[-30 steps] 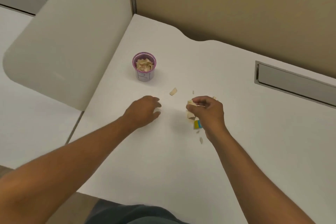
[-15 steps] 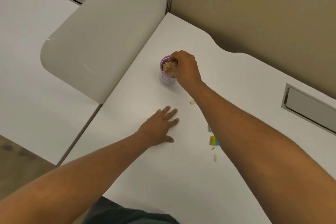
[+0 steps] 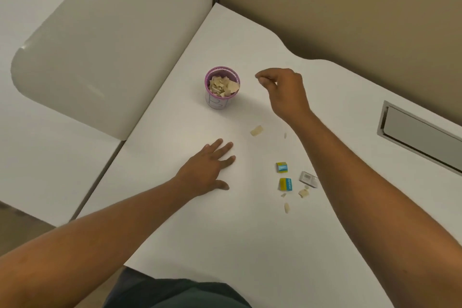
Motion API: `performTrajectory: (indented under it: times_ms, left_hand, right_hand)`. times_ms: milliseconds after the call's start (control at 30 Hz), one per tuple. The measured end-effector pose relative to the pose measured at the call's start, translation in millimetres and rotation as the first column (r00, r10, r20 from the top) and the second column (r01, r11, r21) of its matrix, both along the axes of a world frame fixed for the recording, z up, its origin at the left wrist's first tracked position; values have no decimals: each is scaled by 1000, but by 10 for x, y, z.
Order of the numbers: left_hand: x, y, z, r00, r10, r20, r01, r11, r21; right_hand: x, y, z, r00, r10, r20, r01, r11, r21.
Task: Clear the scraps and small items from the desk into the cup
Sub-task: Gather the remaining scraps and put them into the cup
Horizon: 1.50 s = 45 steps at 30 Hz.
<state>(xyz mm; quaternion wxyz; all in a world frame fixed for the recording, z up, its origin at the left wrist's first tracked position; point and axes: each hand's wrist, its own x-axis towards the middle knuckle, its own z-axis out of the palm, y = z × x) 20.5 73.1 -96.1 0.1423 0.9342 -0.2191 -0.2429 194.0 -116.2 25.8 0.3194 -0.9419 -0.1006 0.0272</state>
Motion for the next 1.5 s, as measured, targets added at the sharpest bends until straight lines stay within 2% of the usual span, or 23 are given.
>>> performTrajectory:
  times_ms: [133, 200, 233, 333, 433, 500, 633, 700, 733, 800, 833, 867, 933, 1000, 1100, 1167, 1267, 1367, 1500]
  left_hand:
    - [-5, -30, 42, 1000, 21, -22, -20, 1000, 12]
    - [8, -74, 86, 999, 25, -33, -23, 999, 40]
    - [23, -107, 116, 999, 25, -23, -23, 998, 65]
    - [140, -242, 223, 998, 44, 44, -48, 993, 103]
    - [327, -407, 337, 990, 103, 100, -106, 994, 26]
    - [464, -534, 366, 984, 87, 155, -87, 996, -4]
    - [654, -784, 327, 991, 57, 119, -67, 995, 80]
    - [673, -877, 301, 990, 22, 138, -43, 988, 148]
    - [663, -917, 296, 989, 10, 147, -34, 986, 161]
    - [606, -983, 292, 989, -2, 146, -21, 988, 153]
    - [557, -1011, 289, 990, -8, 142, -13, 990, 142]
    - [497, -1039, 278, 991, -13, 136, -5, 992, 129]
    - [357, -1088, 247, 992, -17, 124, 5, 995, 101]
    - [226, -1115, 228, 993, 11, 118, -19, 998, 67]
    - [71, -1206, 208, 970, -11, 244, 4, 1000, 27]
    - [-15, -1280, 175, 937, -150, 315, 149, 988, 27]
    - [-76, -1335, 104, 870, -351, 345, 339, 936, 97]
    - [-92, -1266, 99, 849, -375, 373, 352, 927, 131]
    - [-176, -917, 69, 848, -323, 421, 296, 946, 129]
  right_hand:
    - [-439, -1120, -455, 959, -254, -126, 219, 945, -242]
    - [-686, -1476, -639, 931, -297, -211, 202, 902, -381]
    - [-784, -1576, -709, 925, -289, -245, 179, 902, -392]
    - [-994, -1700, -837, 949, -190, -252, 86, 924, -373]
    - [-1189, -1611, -921, 964, -60, -259, -50, 916, -397]
    - [-1369, -1511, -974, 963, 19, -269, -125, 916, -382]
    - [-1680, -1398, -1007, 946, 171, -276, -258, 911, -321]
    - [-1768, -1464, -982, 976, 96, -197, -149, 949, -278]
    - [-1821, -1507, -948, 988, -15, -154, -14, 982, -187]
    - [-1947, -1610, -881, 956, -284, -77, 282, 959, -32]
    - [-2037, -1665, -859, 931, -363, -27, 362, 932, -31]
    - [-2154, -1718, -860, 906, -423, -36, 421, 906, -35]
    - [-2391, -1768, -893, 852, -493, -178, 495, 868, -33]
    - [-2611, -1730, -973, 844, -465, -268, 471, 881, -45]
    - [-2751, -1584, -1069, 886, -406, -225, 396, 914, -88]
    - [-2725, -1476, -1093, 905, -386, -179, 375, 922, -94]
    - [-2643, -1344, -1095, 924, -353, -146, 334, 932, -139]
    - [-2596, -1320, -1063, 940, -320, -121, 293, 935, -197]
    - [-2639, -1378, -1082, 941, -328, -79, 303, 925, -228]
